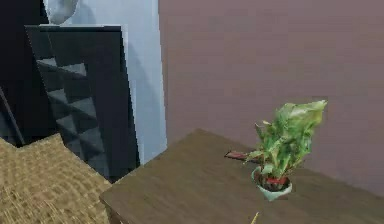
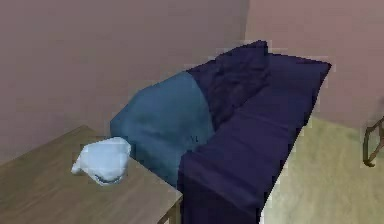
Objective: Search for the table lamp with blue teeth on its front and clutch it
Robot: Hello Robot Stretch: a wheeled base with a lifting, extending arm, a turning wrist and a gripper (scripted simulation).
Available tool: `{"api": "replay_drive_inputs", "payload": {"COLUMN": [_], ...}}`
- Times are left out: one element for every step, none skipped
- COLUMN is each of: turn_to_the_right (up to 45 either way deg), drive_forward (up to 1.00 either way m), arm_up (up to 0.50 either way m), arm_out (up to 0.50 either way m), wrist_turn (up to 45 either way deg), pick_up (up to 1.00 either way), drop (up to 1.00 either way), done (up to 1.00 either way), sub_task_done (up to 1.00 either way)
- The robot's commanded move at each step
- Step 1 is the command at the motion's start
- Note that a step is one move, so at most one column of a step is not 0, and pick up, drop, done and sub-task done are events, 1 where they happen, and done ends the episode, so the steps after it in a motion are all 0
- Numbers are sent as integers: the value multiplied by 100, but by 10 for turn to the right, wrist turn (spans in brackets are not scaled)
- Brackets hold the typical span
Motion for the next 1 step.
{"api": "replay_drive_inputs", "payload": {"turn_to_the_right": [-270], "drive_forward": [0], "arm_up": [0], "arm_out": [0], "wrist_turn": [0], "pick_up": [0], "drop": [0], "done": [0], "sub_task_done": [0]}}
